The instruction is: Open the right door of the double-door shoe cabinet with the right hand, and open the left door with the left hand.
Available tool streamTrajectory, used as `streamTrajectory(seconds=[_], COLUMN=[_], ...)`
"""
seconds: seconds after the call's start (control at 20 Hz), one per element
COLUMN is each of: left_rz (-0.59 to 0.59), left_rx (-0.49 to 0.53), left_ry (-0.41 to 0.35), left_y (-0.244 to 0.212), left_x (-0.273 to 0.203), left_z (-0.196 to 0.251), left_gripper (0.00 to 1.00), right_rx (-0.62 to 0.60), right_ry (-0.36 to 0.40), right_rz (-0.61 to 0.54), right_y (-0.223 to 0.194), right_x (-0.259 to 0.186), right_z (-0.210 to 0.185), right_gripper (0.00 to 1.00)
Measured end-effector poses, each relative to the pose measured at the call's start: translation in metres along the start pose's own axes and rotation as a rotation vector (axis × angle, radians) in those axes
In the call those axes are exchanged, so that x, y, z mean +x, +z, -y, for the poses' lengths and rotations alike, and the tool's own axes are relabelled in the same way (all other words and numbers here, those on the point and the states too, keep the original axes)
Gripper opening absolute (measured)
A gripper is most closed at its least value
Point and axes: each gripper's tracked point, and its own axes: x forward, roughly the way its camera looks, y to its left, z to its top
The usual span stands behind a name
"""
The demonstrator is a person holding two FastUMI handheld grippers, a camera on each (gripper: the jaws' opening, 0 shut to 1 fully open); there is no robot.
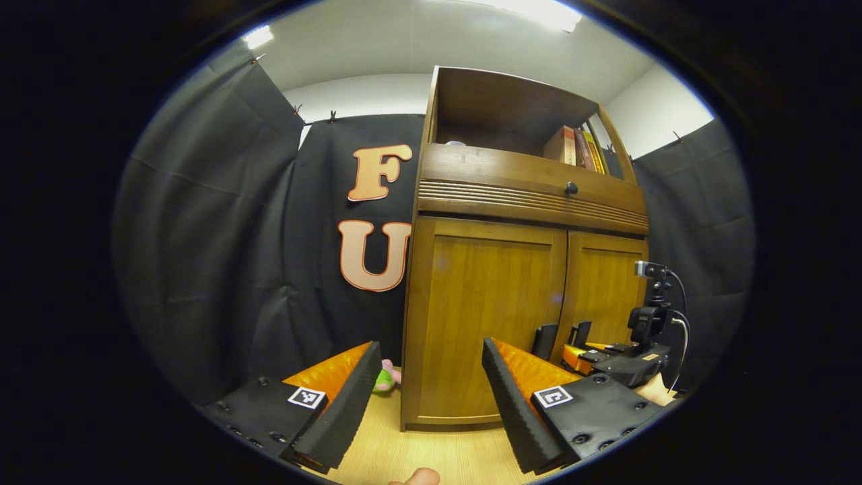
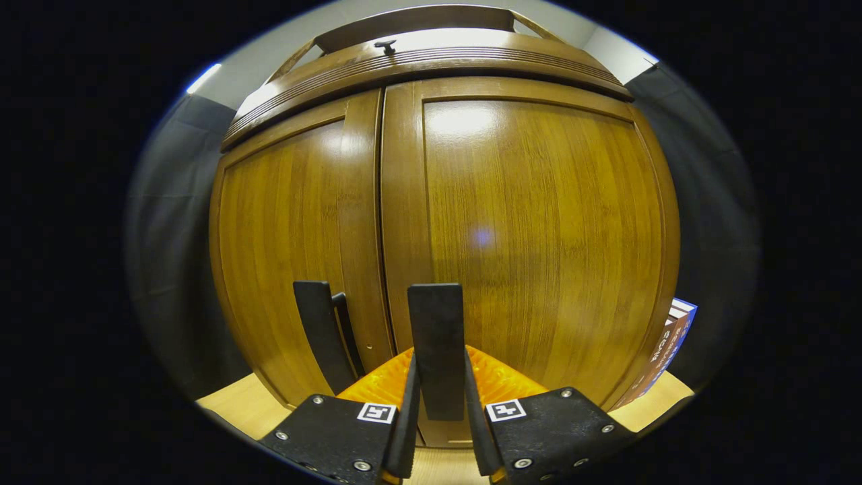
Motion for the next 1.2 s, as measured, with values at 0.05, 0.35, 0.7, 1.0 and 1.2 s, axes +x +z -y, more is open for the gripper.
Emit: streamTrajectory(seconds=[0.05,0.35,0.7,1.0,1.2], left_rz=[0.002,0.009,-0.001,0.004,0.004], left_rx=[0.002,0.007,-0.004,0.010,0.006], left_ry=[0.007,0.036,0.028,0.003,-0.018], left_y=[0.001,0.003,-0.001,0.005,0.008], left_x=[0.000,0.001,-0.015,-0.029,-0.037], left_z=[-0.001,-0.010,-0.002,0.014,0.026], left_gripper=[0.95,0.95,0.95,0.95,0.96], right_rx=[0.000,-0.002,-0.018,-0.016,-0.003], right_ry=[-0.002,0.021,0.047,0.052,0.058], right_rz=[0.000,0.004,0.026,0.035,0.030], right_y=[0.000,-0.001,-0.004,-0.004,-0.005], right_x=[-0.002,-0.026,-0.071,-0.109,-0.130], right_z=[0.000,0.001,0.011,0.026,0.038], right_gripper=[0.33,0.30,0.28,0.28,0.28])
